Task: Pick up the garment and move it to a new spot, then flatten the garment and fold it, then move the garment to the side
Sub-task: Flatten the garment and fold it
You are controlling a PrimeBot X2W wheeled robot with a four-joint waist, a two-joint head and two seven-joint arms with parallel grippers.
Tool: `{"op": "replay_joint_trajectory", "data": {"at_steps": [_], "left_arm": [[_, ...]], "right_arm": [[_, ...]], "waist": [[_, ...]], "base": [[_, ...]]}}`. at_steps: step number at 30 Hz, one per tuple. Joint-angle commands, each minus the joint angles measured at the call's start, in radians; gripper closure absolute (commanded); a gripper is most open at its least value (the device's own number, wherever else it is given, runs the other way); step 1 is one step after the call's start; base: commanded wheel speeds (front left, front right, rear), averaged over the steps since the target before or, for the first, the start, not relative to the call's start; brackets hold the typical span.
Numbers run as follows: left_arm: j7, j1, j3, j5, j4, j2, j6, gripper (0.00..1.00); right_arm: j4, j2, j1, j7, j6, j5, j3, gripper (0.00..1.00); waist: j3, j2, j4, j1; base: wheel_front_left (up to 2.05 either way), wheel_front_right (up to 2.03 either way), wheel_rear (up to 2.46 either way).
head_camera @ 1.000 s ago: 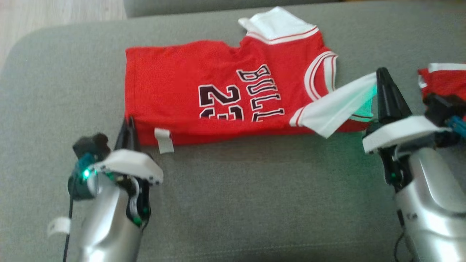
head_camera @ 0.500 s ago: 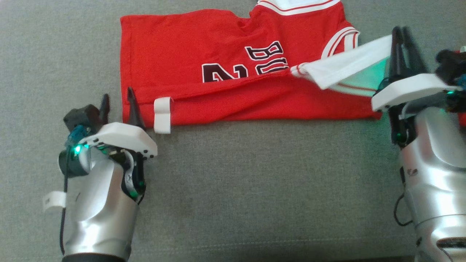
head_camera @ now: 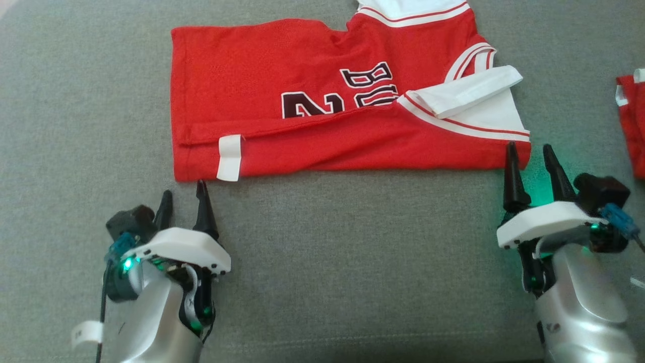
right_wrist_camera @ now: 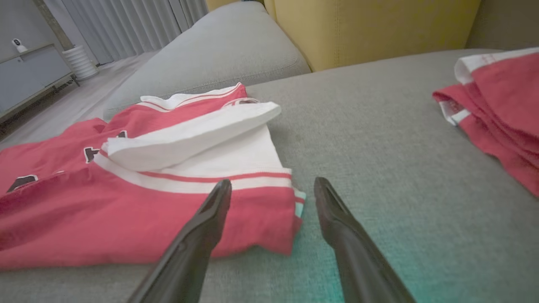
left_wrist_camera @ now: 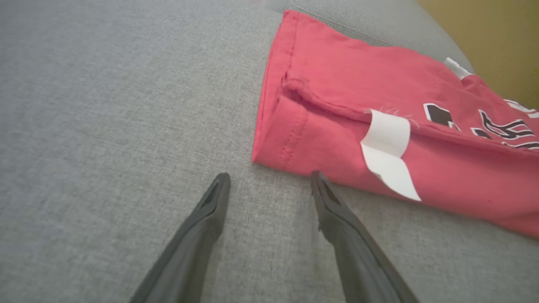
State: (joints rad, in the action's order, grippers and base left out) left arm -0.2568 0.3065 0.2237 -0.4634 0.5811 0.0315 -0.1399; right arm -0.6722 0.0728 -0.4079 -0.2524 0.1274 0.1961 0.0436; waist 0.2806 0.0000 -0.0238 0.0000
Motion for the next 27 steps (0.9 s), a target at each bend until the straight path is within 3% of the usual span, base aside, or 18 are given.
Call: {"op": "replay_joint_trajectory", "data": {"at_steps": [1,16,17,18,19,20,27], "left_arm": [[-0.005,0.028,-0.019,-0.005,-0.019,0.019,-0.001,0.00],[-0.005,0.101,-0.010,-0.048,0.102,0.019,0.052,0.00],[-0.005,0.108,0.001,-0.059,0.121,0.019,0.061,0.38],[-0.005,0.114,0.011,-0.072,0.141,0.019,0.071,0.69],[-0.005,0.121,0.021,-0.086,0.160,0.019,0.081,1.00],[-0.005,0.127,0.027,-0.100,0.171,0.019,0.091,1.00],[-0.005,0.135,0.064,-0.152,0.219,0.019,0.138,1.00]], "right_arm": [[0.020,-0.006,-0.017,-0.009,0.003,0.014,-0.023,0.00],[-0.095,-0.020,-0.070,-0.009,0.003,0.039,-0.054,0.03],[-0.112,-0.020,-0.077,-0.009,0.003,0.039,-0.059,0.35],[-0.127,-0.020,-0.084,-0.009,0.003,0.039,-0.064,0.65],[-0.137,-0.020,-0.090,-0.009,0.003,0.038,-0.070,0.88],[-0.145,-0.021,-0.095,-0.009,0.003,0.036,-0.075,1.00],[-0.151,-0.022,-0.090,-0.009,0.003,0.054,-0.089,1.00]], "waist": [[0.004,0.0000,-0.001,0.0000],[0.036,0.0000,-0.008,0.0000],[0.039,0.0000,-0.007,0.0000],[0.041,0.0000,-0.007,0.0000],[0.042,0.0000,-0.006,0.0000],[0.044,0.0000,-0.006,0.0000],[0.015,0.0000,-0.002,0.0000]], "base": [[0.00,0.00,0.00],[0.00,0.00,0.00],[0.00,0.00,0.00],[0.00,0.00,0.00],[0.00,0.00,0.00],[0.00,0.00,0.00],[0.00,0.00,0.00]]}}
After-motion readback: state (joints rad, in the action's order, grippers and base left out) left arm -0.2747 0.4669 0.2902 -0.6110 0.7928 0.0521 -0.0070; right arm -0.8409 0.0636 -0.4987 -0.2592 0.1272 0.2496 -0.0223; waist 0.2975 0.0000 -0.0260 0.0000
